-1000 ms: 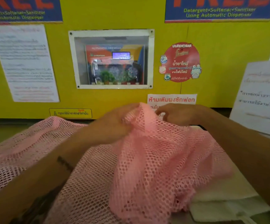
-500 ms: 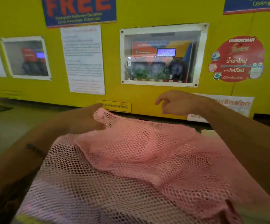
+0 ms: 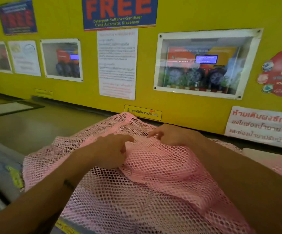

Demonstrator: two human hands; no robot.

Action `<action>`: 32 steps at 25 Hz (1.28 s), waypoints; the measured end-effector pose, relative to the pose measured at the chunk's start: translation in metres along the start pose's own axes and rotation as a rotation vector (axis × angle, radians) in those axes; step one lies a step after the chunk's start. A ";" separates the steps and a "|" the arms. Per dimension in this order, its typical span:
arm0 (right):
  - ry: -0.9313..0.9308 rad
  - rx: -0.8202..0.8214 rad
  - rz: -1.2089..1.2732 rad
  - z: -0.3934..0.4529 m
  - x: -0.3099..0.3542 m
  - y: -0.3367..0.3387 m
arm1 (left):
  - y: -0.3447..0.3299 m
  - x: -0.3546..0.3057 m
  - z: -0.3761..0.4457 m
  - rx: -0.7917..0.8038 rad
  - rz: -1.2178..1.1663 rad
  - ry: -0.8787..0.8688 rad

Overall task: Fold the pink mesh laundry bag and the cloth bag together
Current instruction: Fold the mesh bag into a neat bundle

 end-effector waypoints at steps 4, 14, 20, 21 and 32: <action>-0.058 -0.079 -0.150 0.002 -0.005 0.013 | 0.009 -0.004 -0.003 -0.169 -0.186 -0.154; -0.164 0.075 -0.003 -0.012 -0.019 0.057 | 0.033 -0.003 -0.019 -0.404 -0.295 0.058; -0.163 0.235 0.094 -0.024 -0.028 0.039 | -0.015 -0.009 -0.017 -0.075 0.244 0.287; -0.169 0.249 0.111 -0.023 -0.027 0.036 | -0.015 -0.013 -0.017 -0.123 0.223 0.280; 0.072 0.169 -0.180 0.021 0.001 0.006 | 0.003 -0.031 -0.036 -0.346 -0.171 0.136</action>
Point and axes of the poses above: each hand's wrist, its own z-axis towards the middle knuckle, its own y-axis out of the back of the hand, x = y × z, the point moved 2 cm from there along z, towards the middle knuckle, and after that the axes turned 8 degrees about -z, right-handed, at the moved point
